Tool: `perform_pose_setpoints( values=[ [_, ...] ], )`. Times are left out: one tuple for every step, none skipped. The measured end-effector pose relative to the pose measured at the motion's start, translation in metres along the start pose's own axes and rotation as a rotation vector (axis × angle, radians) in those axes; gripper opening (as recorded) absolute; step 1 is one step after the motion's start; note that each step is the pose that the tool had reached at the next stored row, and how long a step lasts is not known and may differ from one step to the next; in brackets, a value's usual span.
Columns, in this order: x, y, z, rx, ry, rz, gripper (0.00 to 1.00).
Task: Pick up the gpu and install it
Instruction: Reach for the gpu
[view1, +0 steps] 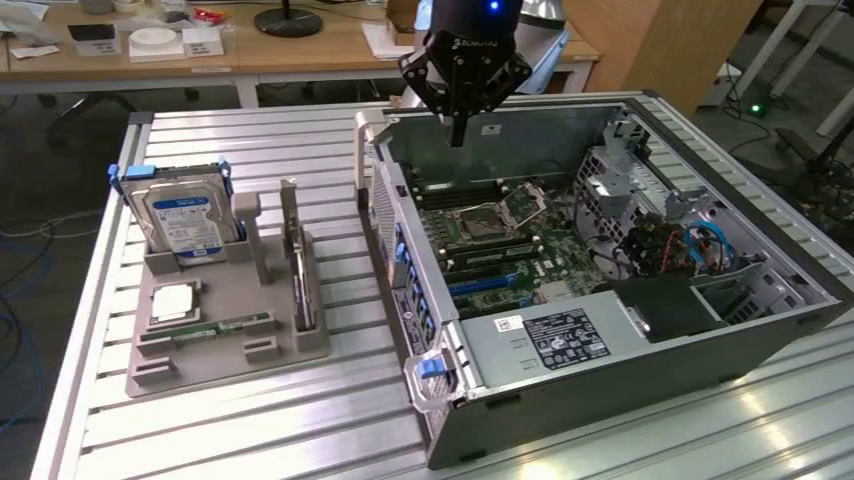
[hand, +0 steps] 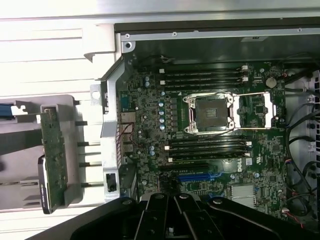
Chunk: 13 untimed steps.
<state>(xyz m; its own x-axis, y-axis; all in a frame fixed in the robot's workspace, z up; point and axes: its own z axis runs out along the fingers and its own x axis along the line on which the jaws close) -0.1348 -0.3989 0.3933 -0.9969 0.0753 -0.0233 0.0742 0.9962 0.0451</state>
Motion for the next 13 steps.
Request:
perform_pose_setpoints(
  values=[
    [0.0005, 0.0, 0.0, 0.0, 0.0, 0.0, 0.1],
    [0.0008, -0.0001, 0.0, 0.0, 0.0, 0.0, 0.1],
    [0.0011, -0.0001, 0.0, 0.0, 0.0, 0.0, 0.1],
    [0.0016, -0.0001, -0.0001, 0.0, 0.0, 0.0, 0.1],
    [0.002, -0.0002, -0.0001, 0.0, 0.0, 0.0, 0.1],
    [0.0025, -0.0002, -0.0001, 0.0, 0.0, 0.0, 0.1],
    [0.003, -0.0002, -0.0001, 0.0, 0.0, 0.0, 0.1],
    [0.0036, -0.0003, -0.0001, 0.0, 0.0, 0.0, 0.1],
    [0.004, -0.0003, -0.0001, 0.0, 0.0, 0.0, 0.1],
    [0.0044, -0.0003, -0.0001, 0.0001, 0.0, 0.0, 0.1],
    [0.0048, -0.0004, -0.0002, 0.0001, 0.0001, 0.0, 0.1],
    [0.0053, -0.0004, -0.0002, 0.0001, 0.0, 0.0, 0.1],
    [0.0058, -0.0004, -0.0002, 0.0, 0.0, 0.0, 0.1]
  ],
)
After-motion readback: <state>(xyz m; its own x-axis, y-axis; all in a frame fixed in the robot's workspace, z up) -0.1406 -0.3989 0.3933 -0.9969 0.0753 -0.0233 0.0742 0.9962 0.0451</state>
